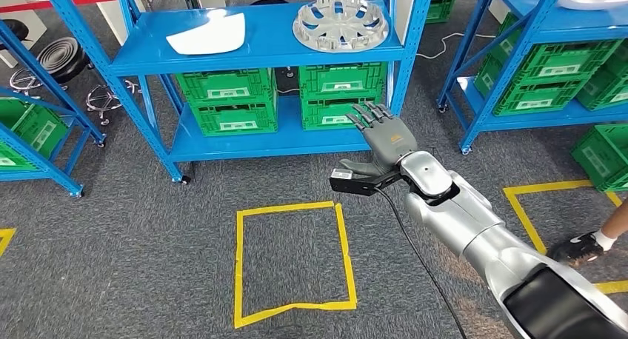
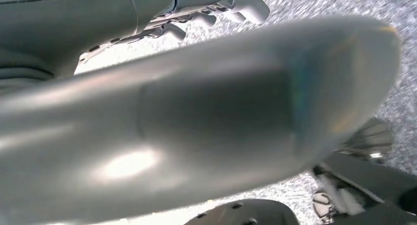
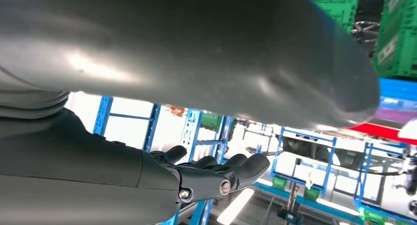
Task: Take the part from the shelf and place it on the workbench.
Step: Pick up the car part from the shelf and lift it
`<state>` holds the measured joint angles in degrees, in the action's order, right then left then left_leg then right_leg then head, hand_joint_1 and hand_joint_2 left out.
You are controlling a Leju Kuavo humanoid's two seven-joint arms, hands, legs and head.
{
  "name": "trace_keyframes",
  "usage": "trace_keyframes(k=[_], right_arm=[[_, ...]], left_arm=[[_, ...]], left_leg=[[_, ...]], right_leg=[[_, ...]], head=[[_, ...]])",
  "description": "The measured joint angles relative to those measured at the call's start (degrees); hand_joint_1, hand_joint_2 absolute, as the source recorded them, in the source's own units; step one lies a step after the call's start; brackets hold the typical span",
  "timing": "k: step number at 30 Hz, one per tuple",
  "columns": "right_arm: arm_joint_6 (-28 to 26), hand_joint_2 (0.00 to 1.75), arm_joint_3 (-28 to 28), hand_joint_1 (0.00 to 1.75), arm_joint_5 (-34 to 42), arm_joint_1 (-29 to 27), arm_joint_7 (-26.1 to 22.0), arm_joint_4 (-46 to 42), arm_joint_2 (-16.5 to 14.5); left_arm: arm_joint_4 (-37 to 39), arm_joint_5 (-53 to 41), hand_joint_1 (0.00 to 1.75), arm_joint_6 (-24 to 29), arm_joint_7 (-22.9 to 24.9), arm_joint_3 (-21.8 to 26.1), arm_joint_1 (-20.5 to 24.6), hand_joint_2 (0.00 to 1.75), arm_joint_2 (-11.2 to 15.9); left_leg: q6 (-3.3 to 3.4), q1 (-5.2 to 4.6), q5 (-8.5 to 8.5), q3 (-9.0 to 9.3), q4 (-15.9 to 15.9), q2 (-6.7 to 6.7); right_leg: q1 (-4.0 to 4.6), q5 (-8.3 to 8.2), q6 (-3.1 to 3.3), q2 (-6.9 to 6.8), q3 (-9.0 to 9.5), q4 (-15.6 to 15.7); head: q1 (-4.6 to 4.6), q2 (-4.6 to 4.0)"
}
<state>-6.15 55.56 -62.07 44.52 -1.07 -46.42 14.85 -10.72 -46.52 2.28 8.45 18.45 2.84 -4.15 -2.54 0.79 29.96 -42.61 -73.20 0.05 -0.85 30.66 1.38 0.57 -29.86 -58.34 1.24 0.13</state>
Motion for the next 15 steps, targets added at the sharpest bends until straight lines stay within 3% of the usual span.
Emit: trace_keyframes(k=[1,2,3,4,5,7,8,10,11,13,14,15], right_arm=[[0.0,0.0,0.0,0.0,0.0,-0.1,0.1,-0.1,0.0],[0.0,0.0,0.0,0.0,0.0,-0.1,0.1,-0.2,0.0],[0.1,0.0,0.0,0.0,0.0,0.0,0.2,-0.3,0.0],[0.1,0.0,0.0,0.0,0.0,0.0,0.2,-0.4,0.0],[0.1,0.0,0.0,0.0,-0.1,0.0,0.3,-0.5,0.0],[0.2,0.0,0.0,0.0,-0.2,0.0,0.5,-0.7,0.1],[0.1,0.0,0.0,0.0,-0.3,0.0,0.7,-0.8,0.1],[-0.1,0.0,0.0,0.0,-0.3,-0.4,1.0,-1.1,0.5],[-0.1,0.0,0.0,0.0,-0.4,-0.8,1.2,-1.1,0.7],[-0.2,0.0,0.0,0.0,-0.5,-2.0,1.6,-1.3,1.2],[-0.2,0.0,0.0,0.0,-0.5,-2.5,1.7,-1.4,1.5],[-0.2,0.0,0.0,0.0,-0.5,-2.7,1.8,-1.6,1.6]], left_arm=[[0.0,-0.2,0.0,0.1,0.0,0.0,0.0,0.0,0.0],[0.1,-0.3,0.0,0.2,0.0,0.0,0.0,0.0,0.0],[0.2,-0.4,0.0,0.3,0.0,0.0,0.0,0.0,0.0],[0.2,-0.5,0.0,0.4,0.0,0.0,0.1,0.0,0.0],[0.3,-0.5,0.0,0.4,0.0,0.0,0.2,0.0,0.0],[0.2,-0.7,0.0,0.4,-0.1,0.0,0.4,0.0,-0.1],[0.2,-0.8,0.0,0.4,-0.1,0.0,0.4,0.0,-0.1],[0.1,-1.3,0.0,0.4,-0.2,0.0,0.5,0.0,-0.1],[0.1,-1.5,0.0,0.3,-0.2,0.0,0.5,0.0,-0.1],[0.1,-1.9,0.0,0.1,-0.1,0.0,0.6,0.0,-0.1],[0.1,-2.0,0.0,-0.1,0.0,0.0,0.6,0.0,-0.1],[0.1,-2.2,0.0,-0.2,0.1,0.0,0.6,0.0,-0.1]], left_leg=[[0.05,0.02,-3.54,0.78,4.1,0.01],[0.16,-0.06,-5.94,1.9,7.5,-0.04],[0.45,-0.16,-6.96,3.1,10.6,-0.1],[0.87,-0.28,-7.03,3.95,12.4,-0.16],[1.44,-0.4,-6.04,4.48,12.8,-0.21],[2.58,-0.34,-5.02,5.4,13.6,-0.23],[3.02,-0.26,-4.6,6.07,14.0,-0.26],[3.6,-0.17,-3.71,7.87,14.9,-0.42],[3.76,-0.2,-3.17,8.91,15.3,-0.51],[3.87,-0.33,-1.77,11.3,16.0,-0.79],[3.88,-0.43,-0.91,12.62,16.2,-0.88],[3.88,-0.55,0.04,14.0,16.3,-0.95]], right_leg=[[-0.12,0.89,-0.25,0.06,1.17,0.0],[-0.15,1.72,-0.59,0.09,2.06,0.1],[-0.11,2.41,-0.99,0.18,2.67,0.2],[-0.06,2.9,-1.42,0.25,3.08,0.6],[0.03,2.95,-1.85,0.35,3.28,0.8],[0.01,2.22,-2.51,0.38,3.22,0.0],[0.02,1.33,-2.74,0.27,2.28,-2.1],[0.05,0.37,-2.88,0.0,-2.08,-8.9],[0.16,1.03,-2.86,-0.07,-4.84,-12.4],[0.41,4.94,-2.74,-0.07,-9.52,-15.8],[0.53,6.67,-2.61,-0.07,-11.03,-15.5],[0.63,7.15,-2.4,-0.08,-11.9,-13.7]], head=[[-0.01,0.0],[-0.07,0.0],[-0.2,0.0],[-0.3,0.0],[-0.38,0.0],[-0.33,0.0],[-0.2,0.0],[0.1,0.0],[0.25,0.0],[0.37,0.0],[0.44,0.0],[0.47,0.0]])
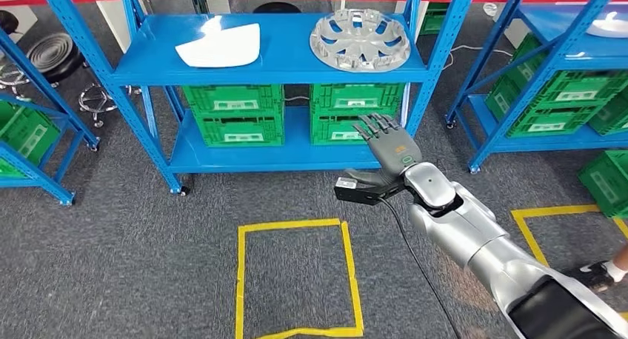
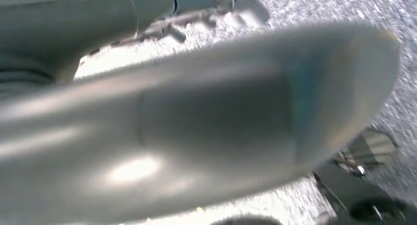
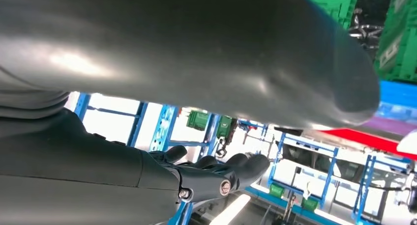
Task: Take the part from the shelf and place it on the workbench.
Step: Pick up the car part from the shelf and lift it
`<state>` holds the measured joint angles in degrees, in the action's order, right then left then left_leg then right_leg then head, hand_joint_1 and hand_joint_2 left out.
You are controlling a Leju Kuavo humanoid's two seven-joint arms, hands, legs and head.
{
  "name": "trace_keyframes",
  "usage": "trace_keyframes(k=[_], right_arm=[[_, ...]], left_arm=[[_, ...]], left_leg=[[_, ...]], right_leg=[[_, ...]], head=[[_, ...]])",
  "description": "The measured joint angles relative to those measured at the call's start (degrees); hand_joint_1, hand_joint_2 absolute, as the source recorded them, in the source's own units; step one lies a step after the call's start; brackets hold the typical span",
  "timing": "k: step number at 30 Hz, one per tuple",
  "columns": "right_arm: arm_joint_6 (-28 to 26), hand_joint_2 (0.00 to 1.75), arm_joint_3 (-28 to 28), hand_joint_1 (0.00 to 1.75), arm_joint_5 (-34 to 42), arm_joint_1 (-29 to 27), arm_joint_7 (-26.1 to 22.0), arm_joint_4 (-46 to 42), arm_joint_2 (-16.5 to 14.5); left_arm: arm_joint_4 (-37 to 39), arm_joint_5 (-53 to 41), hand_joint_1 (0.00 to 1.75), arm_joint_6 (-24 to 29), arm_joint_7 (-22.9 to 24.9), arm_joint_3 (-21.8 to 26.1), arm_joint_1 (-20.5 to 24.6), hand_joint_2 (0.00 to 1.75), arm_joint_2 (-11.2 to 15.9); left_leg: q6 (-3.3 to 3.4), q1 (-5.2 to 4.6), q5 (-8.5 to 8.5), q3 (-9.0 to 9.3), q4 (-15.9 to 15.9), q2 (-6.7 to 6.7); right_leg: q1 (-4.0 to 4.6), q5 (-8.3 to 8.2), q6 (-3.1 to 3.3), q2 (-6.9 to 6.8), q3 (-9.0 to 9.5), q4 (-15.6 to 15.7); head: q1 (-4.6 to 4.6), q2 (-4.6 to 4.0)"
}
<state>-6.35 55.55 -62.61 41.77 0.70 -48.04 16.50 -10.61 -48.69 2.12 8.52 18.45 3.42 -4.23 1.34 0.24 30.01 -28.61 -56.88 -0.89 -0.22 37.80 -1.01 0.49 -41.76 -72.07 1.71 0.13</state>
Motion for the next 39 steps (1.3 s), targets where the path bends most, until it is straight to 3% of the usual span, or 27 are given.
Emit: trace_keyframes(k=[1,4,5,6,8,10,11,13,15,16,17,18,19,20,21,23,25,26,27,28,30,31,32,35,36,38,39], right_arm=[[0.0,0.0,0.0,0.0,0.0,-0.1,0.0,-0.2,0.2],[0.1,0.0,0.0,0.0,0.0,-0.4,0.0,-0.4,0.8],[0.2,0.0,-0.1,0.0,0.0,-0.5,-0.1,-0.5,0.9],[0.3,0.0,-0.3,0.0,0.0,-0.3,-0.4,-0.7,1.0],[0.5,0.0,-0.8,0.0,0.3,0.7,-1.3,-1.2,1.0],[0.9,0.0,-1.0,0.0,0.7,1.9,-2.4,-1.4,0.6],[1.1,0.0,-1.0,0.0,0.9,2.2,-2.8,-1.4,0.3],[1.4,0.0,-1.0,0.0,1.3,2.4,-3.3,-1.3,-0.7],[1.6,0.0,-0.9,0.0,1.4,2.5,-3.4,-1.1,-1.7],[1.6,0.0,-0.8,0.0,1.4,2.6,-3.4,-1.0,-2.1],[1.7,0.0,-0.8,0.0,1.5,2.7,-3.5,-0.9,-2.4],[1.7,0.0,-0.7,0.0,1.6,2.8,-3.6,-0.6,-2.6],[1.6,0.0,-0.6,0.0,1.7,2.9,-3.7,-0.4,-2.8],[1.5,0.0,-0.6,0.0,1.8,3.0,-3.8,-0.2,-3.0],[1.3,0.0,-0.5,0.0,2.0,3.2,-3.9,0.0,-3.1],[0.8,0.0,-0.6,0.0,2.2,3.9,-4.0,0.1,-3.2],[0.2,0.0,-0.6,0.0,2.4,4.4,-3.8,0.2,-3.2],[0.0,0.0,-0.6,0.0,2.4,4.2,-3.6,0.3,-3.1],[-0.3,0.0,-0.6,0.0,2.4,3.9,-3.3,0.4,-3.1],[-0.4,0.0,-0.6,0.0,2.4,3.5,-3.1,0.5,-3.0],[-0.6,0.0,-0.6,0.0,2.4,2.7,-3.0,0.7,-2.8],[-0.6,0.0,-0.6,0.0,2.3,2.5,-3.0,0.8,-2.6],[-0.7,0.0,-0.6,0.0,2.3,2.3,-3.0,0.9,-2.5],[-0.6,0.0,-0.5,0.0,2.3,1.9,-3.0,1.4,-2.2],[-0.5,0.0,-0.5,0.0,2.3,2.0,-3.0,1.5,-2.1],[-0.4,0.0,-0.6,0.0,2.3,2.8,-3.0,1.5,-2.1],[-0.3,0.0,-0.6,0.0,2.3,3.3,-3.1,1.5,-2.1]], left_arm=[[0.0,-0.1,0.0,0.0,0.0,0.0,0.1,0.0,0.0],[0.1,-0.3,0.0,-0.2,0.3,0.0,0.4,0.0,0.0],[0.0,-0.3,0.0,-0.3,0.4,0.0,0.5,0.0,0.0],[0.0,-0.2,0.0,-0.4,0.5,0.0,0.8,0.0,0.1],[-0.2,0.1,0.0,-0.3,0.4,0.0,1.2,0.0,0.1],[-0.3,0.6,0.0,-0.1,0.1,0.0,1.4,0.0,0.1],[-0.3,0.8,0.0,0.0,-0.1,0.0,1.3,0.0,0.1],[-0.3,1.0,0.0,0.2,-0.2,0.2,0.8,0.0,0.1],[-0.3,1.0,0.0,0.4,-0.3,0.4,0.3,0.0,0.2],[-0.2,1.0,0.0,0.5,-0.4,0.5,0.2,0.0,0.2],[-0.2,1.0,0.0,0.6,-0.4,0.6,0.0,0.0,0.3],[-0.1,0.9,0.0,0.6,-0.5,0.7,-0.3,0.0,0.3],[0.0,0.9,0.0,0.6,-0.5,0.8,-0.5,0.0,0.3],[0.1,0.8,0.0,0.6,-0.5,0.9,-0.6,0.0,0.3],[0.1,0.8,0.0,0.6,-0.5,0.9,-0.6,0.0,0.3],[0.0,0.8,0.0,0.6,-0.5,1.0,-0.4,0.0,0.2],[0.0,0.8,0.0,0.8,-0.8,1.2,-0.2,0.0,0.1],[-0.1,0.7,0.0,0.8,-0.9,1.3,-0.2,0.0,0.1],[-0.1,0.7,0.0,0.9,-1.0,1.3,-0.2,0.0,0.1],[0.0,0.6,0.0,0.9,-1.0,1.4,-0.3,0.0,0.1],[0.0,0.5,0.0,0.9,-1.0,1.4,-0.4,0.0,0.1],[0.0,0.5,0.0,0.9,-1.0,1.4,-0.5,0.0,0.1],[0.0,0.5,0.0,0.9,-1.0,1.4,-0.5,0.0,0.1],[0.1,0.5,0.0,0.9,-1.0,1.4,-0.4,0.0,0.0],[0.1,0.5,0.0,0.9,-1.0,1.4,-0.4,0.0,-0.1],[0.0,0.6,0.0,0.8,-1.0,1.4,-0.1,0.0,0.0],[0.0,0.7,0.0,0.7,-1.1,1.4,0.1,0.0,0.0]], left_leg=[[0.0,-0.11,1.02,1.4,0.0,0.01],[-0.36,-0.41,4.33,4.57,0.1,-0.01],[-0.64,-0.46,5.16,5.57,0.1,-0.02],[-1.02,-0.51,5.41,6.25,-0.3,-0.04],[-1.83,-0.45,3.5,5.12,-3.9,0.07],[-2.56,-0.35,1.08,-0.06,-11.9,0.23],[-2.85,-0.26,1.51,-3.09,-15.7,0.32],[-3.13,-0.17,6.61,-8.2,-19.2,0.4],[-3.0,-0.17,11.62,-11.21,-17.6,0.43],[-2.89,-0.18,11.37,-11.93,-15.2,0.46],[-2.74,-0.2,8.13,-12.29,-11.8,0.5],[-2.57,-0.25,2.54,-12.57,-8.0,0.56],[-2.35,-0.29,-2.79,-12.5,-5.1,0.61],[-2.05,-0.35,-6.94,-12.33,-3.3,0.61],[-1.7,-0.38,-8.74,-12.05,-2.5,0.62],[-0.91,-0.31,-7.98,-10.66,-2.2,0.56],[-0.22,-0.14,-6.77,-8.55,-1.4,0.53],[0.0,-0.09,-6.04,-7.31,-1.0,0.49],[0.13,-0.08,-5.23,-6.06,-0.6,0.42],[0.17,-0.08,-4.38,-4.8,-0.3,0.32],[0.07,-0.09,-2.36,-2.04,0.0,0.06],[0.0,-0.11,-1.29,-0.63,0.0,-0.03],[-0.09,-0.13,-0.1,0.64,0.1,-0.09],[-0.62,-0.32,3.25,3.95,0.1,-0.25],[-0.94,-0.39,4.0,5.05,0.0,-0.32],[-1.73,-0.42,3.71,5.25,-1.7,-0.31],[-2.09,-0.42,2.5,3.95,-4.4,-0.22]], right_leg=[[0.11,-1.54,0.32,-0.02,-0.37,2.8],[0.8,-14.95,1.24,-0.33,-0.29,12.1],[0.98,-17.61,1.42,-0.31,-0.07,13.4],[1.12,-17.79,1.63,-0.18,0.28,13.5],[0.93,-16.52,2.39,0.15,1.62,13.5],[0.72,-15.08,3.15,0.27,3.44,13.6],[0.65,-14.14,3.37,0.29,4.49,13.7],[0.53,-12.08,3.49,0.52,6.86,13.8],[0.38,-9.91,3.41,0.76,9.54,13.8],[0.31,-8.77,3.31,0.78,10.97,13.8],[0.25,-7.6,3.17,0.75,12.17,13.8],[0.29,-6.46,2.97,0.75,13.4,13.7],[0.4,-5.36,2.66,0.83,14.29,13.8],[0.47,-4.47,2.31,0.93,15.01,14.0],[0.57,-4.22,1.93,1.04,15.62,13.7],[0.52,-5.65,1.23,0.96,14.84,11.0],[0.38,-8.23,0.64,0.56,10.93,4.3],[0.26,-8.31,0.33,0.37,8.32,0.9],[0.18,-6.96,0.07,0.29,5.83,-1.5],[0.09,-4.5,-0.14,0.27,3.63,-2.8],[0.02,0.56,-0.27,0.24,0.62,-1.6],[0.02,1.13,-0.15,0.21,-0.13,0.5],[0.08,-1.15,0.11,0.14,-0.52,3.7],[0.69,-15.7,1.17,-0.13,-0.27,13.0],[0.82,-18.12,1.48,-0.12,0.14,14.1],[0.8,-18.35,2.21,-0.03,1.45,14.2],[0.67,-17.97,2.64,-0.01,1.95,14.3]], head=[[0.02,0.0],[-0.04,0.0],[-0.1,0.01],[-0.13,0.0],[-0.11,0.0],[-0.14,0.0],[-0.12,0.0],[-0.15,0.0],[-0.16,0.0],[-0.15,0.0],[-0.16,0.0],[-0.22,0.0],[-0.33,0.0],[-0.38,0.0],[-0.42,0.0],[-0.4,0.0],[-0.37,0.0],[-0.33,0.0],[-0.3,0.0],[-0.29,0.0],[-0.23,0.01],[-0.18,0.01],[-0.13,0.0],[-0.03,0.0],[-0.03,0.0],[-0.02,0.0],[-0.02,0.0]])
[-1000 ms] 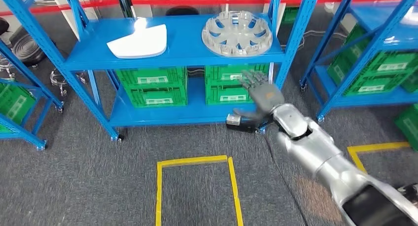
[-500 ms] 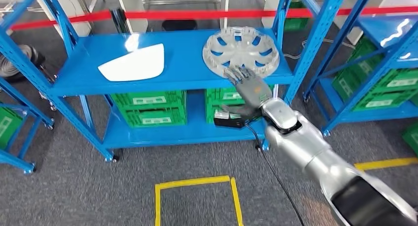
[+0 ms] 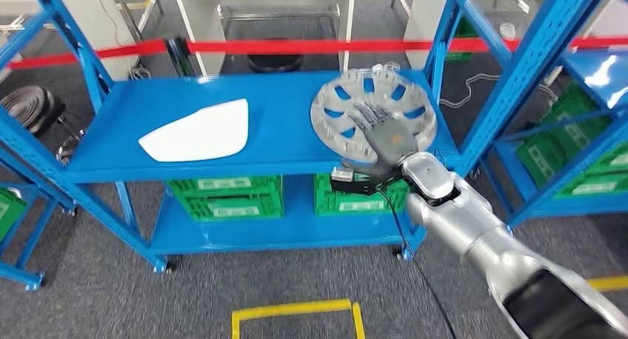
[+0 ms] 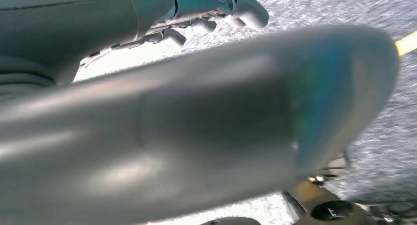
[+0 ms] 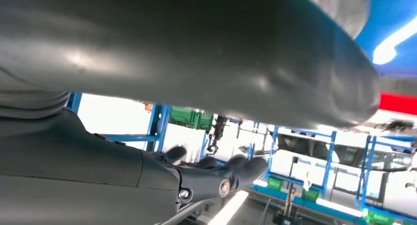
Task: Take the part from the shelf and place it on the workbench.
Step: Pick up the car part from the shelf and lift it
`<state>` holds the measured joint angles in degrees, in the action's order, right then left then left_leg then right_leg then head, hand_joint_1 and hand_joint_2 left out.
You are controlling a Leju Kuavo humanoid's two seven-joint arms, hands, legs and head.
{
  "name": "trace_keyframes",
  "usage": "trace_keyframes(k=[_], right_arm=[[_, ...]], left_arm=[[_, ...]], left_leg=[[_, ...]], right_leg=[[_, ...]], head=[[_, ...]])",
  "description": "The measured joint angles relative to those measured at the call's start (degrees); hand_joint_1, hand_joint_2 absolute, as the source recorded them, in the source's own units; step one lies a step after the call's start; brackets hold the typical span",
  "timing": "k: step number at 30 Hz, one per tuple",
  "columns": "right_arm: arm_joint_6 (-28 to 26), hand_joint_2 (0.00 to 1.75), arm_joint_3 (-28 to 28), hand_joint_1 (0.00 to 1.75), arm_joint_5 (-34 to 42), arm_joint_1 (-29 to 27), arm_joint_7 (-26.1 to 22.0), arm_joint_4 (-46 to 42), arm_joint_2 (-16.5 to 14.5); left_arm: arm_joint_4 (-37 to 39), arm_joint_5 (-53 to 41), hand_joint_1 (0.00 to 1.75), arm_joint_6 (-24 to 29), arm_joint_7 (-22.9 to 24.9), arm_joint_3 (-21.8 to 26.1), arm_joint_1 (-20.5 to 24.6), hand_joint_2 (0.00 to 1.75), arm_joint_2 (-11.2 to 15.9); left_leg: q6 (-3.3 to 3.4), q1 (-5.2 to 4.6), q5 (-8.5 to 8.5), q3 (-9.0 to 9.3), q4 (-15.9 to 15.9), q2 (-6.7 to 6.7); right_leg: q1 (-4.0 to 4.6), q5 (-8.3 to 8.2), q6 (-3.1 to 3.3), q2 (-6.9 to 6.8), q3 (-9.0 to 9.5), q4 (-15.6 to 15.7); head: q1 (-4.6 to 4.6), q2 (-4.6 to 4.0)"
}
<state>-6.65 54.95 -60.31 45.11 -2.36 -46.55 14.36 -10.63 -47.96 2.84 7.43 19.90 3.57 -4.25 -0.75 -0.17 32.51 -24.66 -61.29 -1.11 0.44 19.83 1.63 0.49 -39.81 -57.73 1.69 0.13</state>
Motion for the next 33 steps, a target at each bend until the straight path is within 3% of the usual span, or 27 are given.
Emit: trace_keyframes(k=[1,2,3,4,5,6,7,8,10,11,12,13,16,18,20,24,25,28,33], right_arm=[[0.1,0.0,0.0,0.0,0.0,0.5,-0.1,0.0,0.0],[0.1,0.0,0.0,0.0,0.1,0.7,-0.2,0.0,-0.1],[0.2,0.0,0.0,0.0,0.1,0.7,-0.3,0.0,-0.2],[0.3,0.0,0.0,0.0,0.1,0.5,-0.4,0.1,-0.2],[0.3,0.0,0.0,0.0,0.1,0.4,-0.4,0.1,-0.3],[0.3,0.0,0.0,0.0,0.1,0.3,-0.4,0.1,-0.4],[0.3,0.0,0.0,0.0,0.1,0.3,-0.4,0.2,-0.4],[0.3,0.0,0.0,0.0,0.2,0.3,-0.4,0.2,-0.4],[0.3,0.0,0.1,0.0,0.2,0.3,-0.3,0.3,-0.5],[0.2,0.0,0.1,0.0,0.3,0.3,-0.3,0.3,-0.5],[0.1,0.0,0.1,0.0,0.3,0.3,-0.2,0.4,-0.5],[0.0,0.0,0.1,0.0,0.4,0.4,0.0,0.4,-0.5],[-0.1,0.0,0.1,0.0,0.9,0.4,0.6,0.6,-0.5],[0.1,0.0,0.1,0.0,1.1,0.5,0.9,0.8,-0.5],[0.2,0.0,0.1,0.0,1.3,0.5,0.9,1.1,-0.5],[0.6,0.0,0.1,0.0,1.8,0.7,0.9,2.0,-0.5],[0.6,0.0,0.1,0.0,1.9,0.6,0.9,2.2,-0.5],[0.5,0.0,0.1,0.0,2.0,0.5,0.8,2.7,-0.5],[0.0,0.0,0.0,0.0,2.1,0.2,0.9,3.1,-0.3]], left_arm=[[0.0,0.1,0.0,-0.1,-0.1,0.0,0.2,0.0,0.0],[0.0,0.2,0.0,-0.2,-0.3,0.0,0.4,0.0,-0.1],[0.0,0.2,0.0,-0.3,-0.5,0.0,0.4,0.0,-0.1],[0.0,0.3,0.0,-0.4,-0.6,0.1,0.3,0.0,-0.1],[0.0,0.3,0.0,-0.4,-0.7,0.1,0.2,0.0,-0.1],[0.0,0.3,0.0,-0.4,-0.8,0.2,0.1,0.0,-0.1],[0.0,0.3,0.0,-0.4,-0.8,0.3,0.1,0.0,0.0],[0.0,0.3,0.0,-0.4,-0.9,0.3,0.0,0.0,0.1],[0.1,0.3,0.0,-0.4,-0.9,0.4,0.0,0.0,0.1],[0.1,0.3,0.0,-0.4,-0.9,0.4,-0.1,0.0,0.1],[0.1,0.2,0.0,-0.5,-0.9,0.4,-0.1,0.0,0.1],[0.1,0.2,0.0,-0.5,-0.9,0.4,-0.1,0.0,0.1],[0.1,0.0,0.0,-0.5,-0.9,0.4,0.0,0.0,0.0],[0.1,0.0,0.0,-0.5,-0.9,0.5,0.1,0.0,0.0],[0.1,-0.1,0.0,-0.5,-0.9,0.7,0.2,0.0,0.0],[0.1,-0.2,0.0,-0.2,0.0,1.0,0.2,0.0,0.0],[0.1,-0.2,0.0,-0.2,0.1,1.0,0.2,0.0,0.0],[0.1,-0.2,0.0,-0.1,0.2,1.0,0.2,0.0,0.0],[0.0,-0.2,0.0,-0.1,-0.2,1.3,0.2,0.0,0.1]], left_leg=[[-0.33,0.03,-0.96,-2.27,-3.5,0.13],[-0.6,0.11,-0.83,-4.98,-7.4,0.27],[-0.82,0.18,0.59,-7.54,-10.5,0.38],[-0.93,0.27,3.08,-9.66,-12.5,0.43],[-1.02,0.36,5.53,-11.27,-13.2,0.46],[-1.07,0.42,6.76,-12.19,-12.5,0.5],[-1.14,0.47,6.18,-12.5,-10.6,0.53],[-1.26,0.54,3.56,-12.22,-7.4,0.59],[-1.23,0.69,-3.27,-11.1,-0.4,0.82],[-0.97,0.72,-5.58,-10.65,1.7,0.96],[-0.67,0.76,-6.8,-10.44,2.6,1.08],[-0.42,0.77,-6.94,-10.37,2.7,1.17],[-0.2,0.8,-7.6,-10.23,2.7,0.96],[0.11,0.73,-7.47,-10.23,2.7,0.77],[0.38,0.69,-7.35,-10.22,2.7,0.7],[0.62,0.62,-7.21,-10.23,2.6,0.72],[0.65,0.6,-7.2,-10.23,2.6,0.73],[0.7,0.53,-7.16,-10.24,2.6,0.73],[1.82,0.74,-7.56,-9.24,4.2,0.93]], right_leg=[[-0.08,0.46,0.44,-0.01,0.58,0.1],[-0.19,1.02,0.78,-0.01,1.18,0.3],[-0.23,1.66,1.02,0.0,1.78,0.3],[-0.26,2.31,1.11,0.03,2.41,0.3],[-0.31,2.98,1.07,0.09,3.1,0.3],[-0.39,3.62,0.95,0.14,3.82,0.2],[-0.48,4.25,0.78,0.18,4.55,0.1],[-0.59,4.88,0.55,0.2,5.29,0.0],[-0.71,5.95,-0.02,0.27,6.35,-0.2],[-0.67,6.42,-0.41,0.34,6.6,-0.4],[-0.53,6.84,-0.67,0.4,6.69,-0.7],[-0.39,7.17,-0.3,0.45,6.74,-0.8],[-0.02,7.32,2.28,0.37,6.75,-0.8],[0.03,7.28,2.63,0.26,6.93,-0.5],[0.0,7.28,2.15,0.16,7.16,-0.2],[-0.26,7.22,-1.01,0.13,7.53,0.5],[-0.31,7.22,-1.47,0.13,7.56,0.5],[-0.37,7.17,-1.74,0.14,7.55,0.6],[-0.59,7.7,-2.86,0.06,7.17,-0.1]], head=[[-0.01,0.0],[-0.02,0.0],[-0.03,0.0],[-0.04,0.0],[-0.04,0.0],[-0.04,0.0],[-0.04,0.0],[-0.04,0.0],[-0.09,0.0],[-0.11,0.0],[-0.13,0.0],[-0.15,0.0],[-0.14,0.0],[-0.14,0.01],[-0.14,0.01],[-0.15,0.0],[-0.15,0.0],[-0.16,0.0],[-0.15,0.01]])
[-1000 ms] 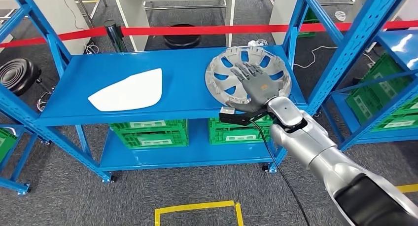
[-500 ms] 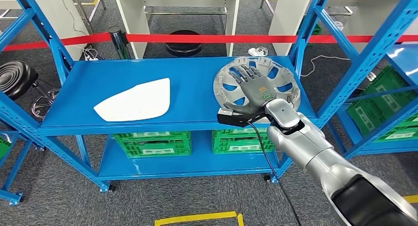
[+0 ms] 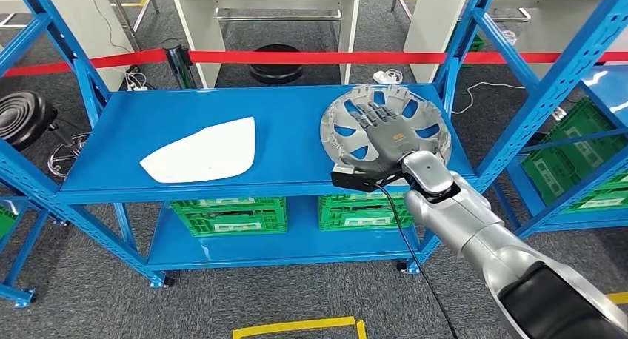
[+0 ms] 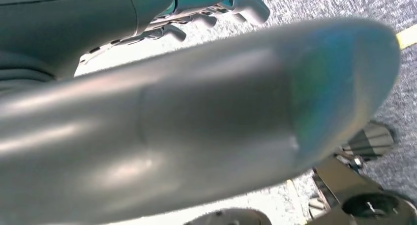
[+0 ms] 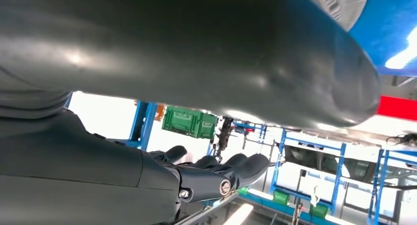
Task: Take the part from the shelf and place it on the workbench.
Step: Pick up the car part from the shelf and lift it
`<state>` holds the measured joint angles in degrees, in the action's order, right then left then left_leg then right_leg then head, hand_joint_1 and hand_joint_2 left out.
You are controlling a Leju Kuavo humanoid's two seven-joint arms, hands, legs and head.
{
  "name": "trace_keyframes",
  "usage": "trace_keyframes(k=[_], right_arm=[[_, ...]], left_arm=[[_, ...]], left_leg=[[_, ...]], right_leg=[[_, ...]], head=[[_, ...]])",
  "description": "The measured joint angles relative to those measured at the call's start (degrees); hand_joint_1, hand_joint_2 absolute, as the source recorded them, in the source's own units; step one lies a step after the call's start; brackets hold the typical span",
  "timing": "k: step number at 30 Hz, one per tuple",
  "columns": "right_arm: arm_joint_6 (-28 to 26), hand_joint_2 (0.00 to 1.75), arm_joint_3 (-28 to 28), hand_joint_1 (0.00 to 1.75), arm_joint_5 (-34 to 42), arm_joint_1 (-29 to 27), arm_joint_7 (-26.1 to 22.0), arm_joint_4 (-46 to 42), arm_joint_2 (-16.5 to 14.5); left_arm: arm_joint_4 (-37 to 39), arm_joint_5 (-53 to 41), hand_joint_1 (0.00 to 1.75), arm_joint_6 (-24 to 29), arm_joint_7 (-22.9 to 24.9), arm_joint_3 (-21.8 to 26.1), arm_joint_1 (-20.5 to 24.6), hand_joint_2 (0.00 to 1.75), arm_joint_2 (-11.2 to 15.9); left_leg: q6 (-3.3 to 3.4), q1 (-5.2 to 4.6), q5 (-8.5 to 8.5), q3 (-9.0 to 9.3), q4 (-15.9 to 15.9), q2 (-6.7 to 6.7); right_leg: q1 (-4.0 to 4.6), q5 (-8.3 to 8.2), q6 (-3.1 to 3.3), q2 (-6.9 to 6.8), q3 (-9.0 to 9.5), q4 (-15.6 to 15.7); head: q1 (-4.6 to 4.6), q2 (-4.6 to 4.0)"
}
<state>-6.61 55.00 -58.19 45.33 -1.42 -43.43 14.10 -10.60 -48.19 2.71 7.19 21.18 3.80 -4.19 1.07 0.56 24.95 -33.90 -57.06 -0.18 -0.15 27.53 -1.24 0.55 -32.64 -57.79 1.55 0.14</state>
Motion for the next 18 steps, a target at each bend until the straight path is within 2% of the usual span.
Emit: trace_keyframes(k=[1,3,4,5,6,7,8,9,10,11,13,15,17,18], right_arm=[[-0.1,0.0,0.0,0.0,0.0,-0.1,0.1,0.1,0.1],[-0.4,0.0,0.0,0.0,0.0,-0.5,0.3,0.3,0.4],[-0.6,0.0,0.0,0.0,0.0,-0.9,0.4,0.4,0.5],[-0.7,0.0,0.0,0.0,0.0,-1.3,0.5,0.6,0.6],[-0.7,0.0,0.0,0.0,0.0,-1.6,0.6,0.7,0.7],[-0.7,0.0,0.0,0.0,0.0,-1.7,0.6,0.8,0.8],[-0.7,0.0,0.0,0.0,0.0,-1.8,0.6,1.0,0.8],[-0.7,0.0,0.0,0.0,0.0,-1.7,0.5,1.1,0.9],[-0.7,0.0,0.0,0.0,0.0,-1.6,0.4,1.2,0.9],[-0.6,0.0,0.0,0.0,0.1,-1.5,0.3,1.3,0.9],[-0.5,0.0,0.0,0.0,0.2,-1.5,-0.1,1.5,0.9],[-0.4,0.0,0.0,0.0,0.3,-1.5,-0.2,1.7,1.0],[-0.3,0.0,0.0,0.0,0.5,-1.5,-0.3,1.8,1.0],[-0.3,0.0,0.0,0.0,0.6,-1.5,-0.4,1.9,0.9]], left_arm=[[0.0,0.0,0.0,0.0,-0.1,0.0,0.0,0.0,0.0],[0.0,-0.1,0.0,0.0,-0.2,0.1,0.1,0.0,-0.1],[0.0,-0.1,0.0,0.0,-0.1,0.1,0.1,0.0,-0.1],[0.0,-0.2,0.0,0.0,-0.1,0.1,0.0,0.0,0.0],[0.0,-0.3,0.0,0.0,-0.1,0.2,0.0,0.0,0.0],[0.0,-0.4,0.0,0.0,0.0,0.2,0.0,0.0,0.0],[0.0,-0.5,0.0,0.0,0.1,0.2,0.0,0.0,0.0],[0.0,-0.6,0.0,0.0,0.1,0.2,0.1,0.0,0.0],[0.0,-0.7,0.0,0.0,0.2,0.2,0.1,0.0,0.1],[0.0,-0.7,0.0,0.0,0.2,0.2,0.1,0.0,0.1],[0.0,-0.8,0.0,0.0,0.2,0.2,0.2,0.0,0.2],[0.0,-0.8,0.0,-0.1,0.2,0.2,0.2,0.0,0.2],[0.0,-0.8,0.0,-0.4,0.2,0.2,0.3,0.0,0.3],[0.0,-0.8,0.0,-0.5,0.1,0.2,0.4,0.0,0.4]], left_leg=[[0.11,0.21,-0.23,0.36,0.5,0.09],[0.12,0.34,-0.19,0.58,0.8,0.21],[-0.03,0.43,-0.08,0.58,0.7,0.22],[-0.23,0.54,0.07,0.59,0.6,0.2],[-0.53,0.72,0.27,0.59,0.3,0.18],[-0.92,0.98,0.57,0.59,0.0,0.16],[-1.46,1.24,1.0,0.56,-0.6,0.15],[-2.14,1.36,1.52,0.45,-1.2,0.14],[-2.79,1.42,2.0,0.34,-1.7,0.13],[-3.36,1.39,2.32,0.3,-2.1,0.11],[-4.12,1.43,2.35,0.56,-1.8,0.03],[-4.79,1.57,2.29,1.06,-1.2,-0.05],[-4.78,1.56,2.22,1.43,-0.7,-0.08],[-4.44,1.53,2.11,1.56,-0.5,-0.08]], right_leg=[[-0.03,1.15,-0.1,-0.04,-1.12,-2.3],[-0.38,4.47,-0.36,-0.09,-5.19,-9.8],[-0.63,5.62,-0.56,-0.1,-7.31,-13.4],[-0.88,5.86,-0.77,-0.12,-8.71,-15.5],[-1.16,5.06,-1.02,-0.15,-9.12,-15.5],[-1.48,3.3,-1.31,-0.2,-8.4,-13.4],[-1.86,1.13,-1.71,-0.33,-6.78,-9.7],[-2.0,-0.3,-1.97,-0.3,-5.17,-6.2],[-2.12,-1.19,-1.75,-0.18,-3.86,-3.5],[-2.1,-1.3,-1.29,-0.03,-3.17,-2.2],[-1.84,-0.83,0.21,0.29,-3.15,-2.4],[-1.84,-0.78,0.86,0.32,-2.95,-2.3],[-1.98,-0.75,1.13,0.37,-2.7,-2.1],[-1.96,-0.68,1.26,0.4,-2.67,-2.1]], head=[[0.04,0.0],[0.09,-0.01],[0.09,-0.01],[0.07,-0.01],[0.08,-0.01],[0.08,-0.01],[0.08,0.0],[0.13,0.01],[0.15,0.01],[0.15,0.01],[0.06,0.01],[0.0,0.01],[-0.18,0.0],[-0.29,0.0]])
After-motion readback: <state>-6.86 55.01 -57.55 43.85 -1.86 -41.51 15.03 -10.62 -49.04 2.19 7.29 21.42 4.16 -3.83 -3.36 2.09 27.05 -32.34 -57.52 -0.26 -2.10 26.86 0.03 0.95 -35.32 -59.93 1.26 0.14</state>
